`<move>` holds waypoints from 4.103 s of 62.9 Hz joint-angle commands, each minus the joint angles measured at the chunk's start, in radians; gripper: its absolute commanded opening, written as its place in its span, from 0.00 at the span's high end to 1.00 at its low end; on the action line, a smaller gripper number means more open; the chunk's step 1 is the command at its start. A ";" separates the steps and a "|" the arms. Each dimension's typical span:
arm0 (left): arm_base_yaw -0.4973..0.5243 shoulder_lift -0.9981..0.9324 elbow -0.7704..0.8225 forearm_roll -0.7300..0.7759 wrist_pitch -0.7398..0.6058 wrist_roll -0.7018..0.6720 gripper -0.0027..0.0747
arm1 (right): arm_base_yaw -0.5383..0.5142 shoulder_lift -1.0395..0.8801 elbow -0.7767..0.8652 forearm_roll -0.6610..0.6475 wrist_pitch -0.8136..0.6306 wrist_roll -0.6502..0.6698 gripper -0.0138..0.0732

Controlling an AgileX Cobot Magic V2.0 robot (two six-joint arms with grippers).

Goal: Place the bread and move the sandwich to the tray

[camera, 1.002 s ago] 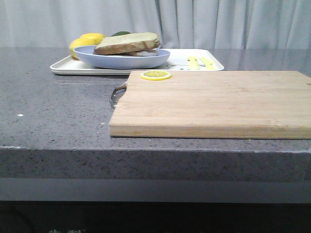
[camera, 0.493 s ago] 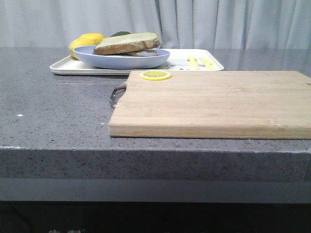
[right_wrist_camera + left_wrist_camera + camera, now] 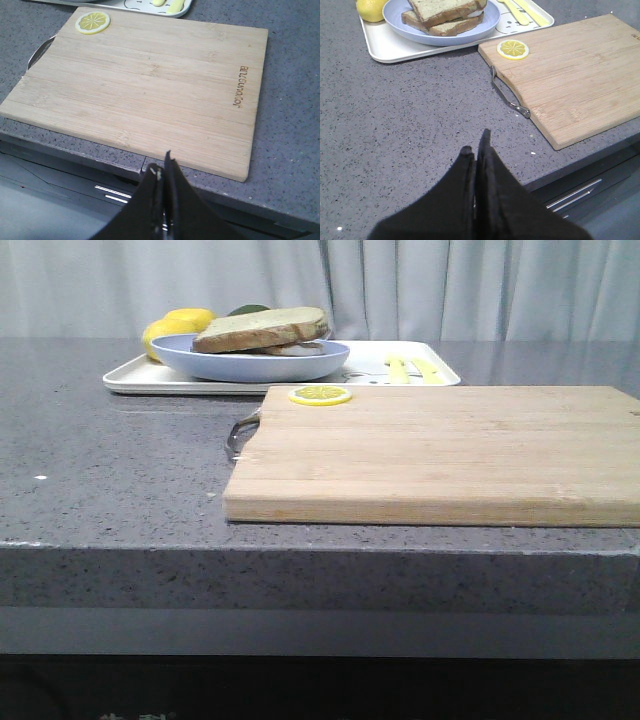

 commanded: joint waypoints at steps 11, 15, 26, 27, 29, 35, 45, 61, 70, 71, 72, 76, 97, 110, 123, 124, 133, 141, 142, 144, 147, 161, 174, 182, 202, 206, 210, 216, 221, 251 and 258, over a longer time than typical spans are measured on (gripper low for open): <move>-0.008 -0.026 0.016 -0.001 -0.144 0.001 0.99 | -0.007 0.005 -0.025 -0.002 -0.059 -0.007 0.92; 0.021 -0.059 0.065 -0.011 -0.211 0.001 0.99 | -0.007 0.005 -0.025 -0.002 -0.059 -0.007 0.92; 0.178 -0.234 0.261 0.003 -0.402 0.001 0.99 | -0.007 0.005 -0.025 -0.002 -0.059 -0.007 0.92; 0.188 -0.250 0.279 0.003 -0.421 0.001 0.99 | -0.007 0.005 -0.025 -0.002 -0.059 -0.007 0.92; 0.209 -0.281 0.325 0.003 -0.473 0.001 0.99 | -0.007 0.005 -0.025 -0.002 -0.059 -0.007 0.92; 0.244 -0.389 0.450 0.003 -0.609 0.001 0.99 | -0.007 0.005 -0.025 -0.002 -0.059 -0.007 0.92; 0.286 -0.543 0.649 0.003 -0.783 0.001 0.99 | -0.007 0.005 -0.025 -0.002 -0.059 -0.007 0.92; 0.295 -0.555 0.667 -0.009 -0.718 -0.001 0.99 | -0.007 0.010 -0.025 -0.001 -0.060 -0.007 0.92; 0.293 -0.555 0.667 -0.026 -0.712 -0.001 0.99 | -0.007 0.010 -0.025 -0.001 -0.060 -0.007 0.92; 0.293 -0.555 0.667 -0.026 -0.712 -0.001 0.99 | -0.007 0.010 -0.025 -0.001 -0.060 -0.007 0.92; 0.293 -0.555 0.667 -0.026 -0.712 -0.001 0.99 | -0.007 0.010 -0.025 -0.001 -0.060 -0.007 0.92; 0.293 -0.555 0.667 -0.028 -0.712 -0.001 0.99 | -0.007 0.010 -0.025 -0.001 -0.060 -0.007 0.92; 0.392 -0.555 0.667 -0.106 -0.711 -0.003 0.99 | -0.007 0.010 -0.025 -0.001 -0.060 -0.007 0.92; 0.392 -0.555 0.667 -0.106 -0.711 -0.003 0.99 | -0.007 0.010 -0.025 -0.001 -0.060 -0.007 0.92; 0.392 -0.555 0.667 -0.106 -0.711 -0.003 0.99 | -0.007 0.010 -0.025 -0.001 -0.060 -0.007 0.92; 0.392 -0.555 0.667 -0.106 -0.711 -0.003 0.99 | -0.007 0.010 -0.025 -0.001 -0.060 -0.007 0.92; 0.392 -0.555 0.667 -0.106 -0.711 -0.003 0.99 | -0.007 0.010 -0.025 -0.001 -0.060 -0.007 0.92; 0.392 -0.555 0.667 -0.106 -0.711 -0.003 0.99 | -0.007 0.010 -0.025 -0.001 -0.060 -0.007 0.92; 0.392 -0.555 0.667 -0.106 -0.711 -0.003 0.99 | -0.007 0.010 -0.025 -0.001 -0.060 -0.007 0.92; 0.392 -0.555 0.667 -0.106 -0.711 -0.003 0.99 | -0.007 0.010 -0.025 -0.001 -0.060 -0.007 0.92; 0.392 -0.555 0.667 -0.106 -0.711 -0.003 0.99 | -0.007 0.010 -0.025 -0.001 -0.060 -0.007 0.92; 0.392 -0.555 0.667 -0.106 -0.711 -0.003 0.99 | -0.059 -0.055 0.046 -0.016 -0.143 -0.008 0.92; 0.392 -0.555 0.667 -0.106 -0.711 -0.003 0.99 | -0.195 -0.258 0.361 -0.003 -0.542 -0.008 0.92; 0.392 -0.555 0.667 -0.106 -0.711 -0.003 0.99 | -0.259 -0.364 0.537 0.042 -0.728 -0.008 0.92; 0.392 -0.552 0.667 -0.106 -0.711 -0.003 0.99 | -0.298 -0.498 0.732 0.043 -0.930 -0.008 0.92; 0.392 -0.552 0.667 -0.106 -0.711 -0.003 0.99 | -0.298 -0.497 0.732 0.043 -0.931 -0.008 0.92; 0.392 -0.552 0.667 -0.106 -0.711 -0.003 0.99 | -0.298 -0.497 0.732 0.043 -0.932 -0.008 0.92; 0.392 -0.552 0.667 -0.106 -0.711 -0.003 0.99 | -0.298 -0.497 0.732 0.043 -0.930 -0.008 0.92; 0.392 -0.552 0.667 -0.106 -0.711 -0.003 0.99 | -0.298 -0.497 0.732 0.043 -0.930 -0.008 0.92; 0.392 -0.552 0.667 -0.106 -0.711 -0.003 0.99 | -0.298 -0.497 0.732 0.043 -0.930 -0.008 0.92; 0.392 -0.552 0.667 -0.106 -0.711 -0.003 0.99 | -0.298 -0.497 0.732 0.043 -0.930 -0.008 0.92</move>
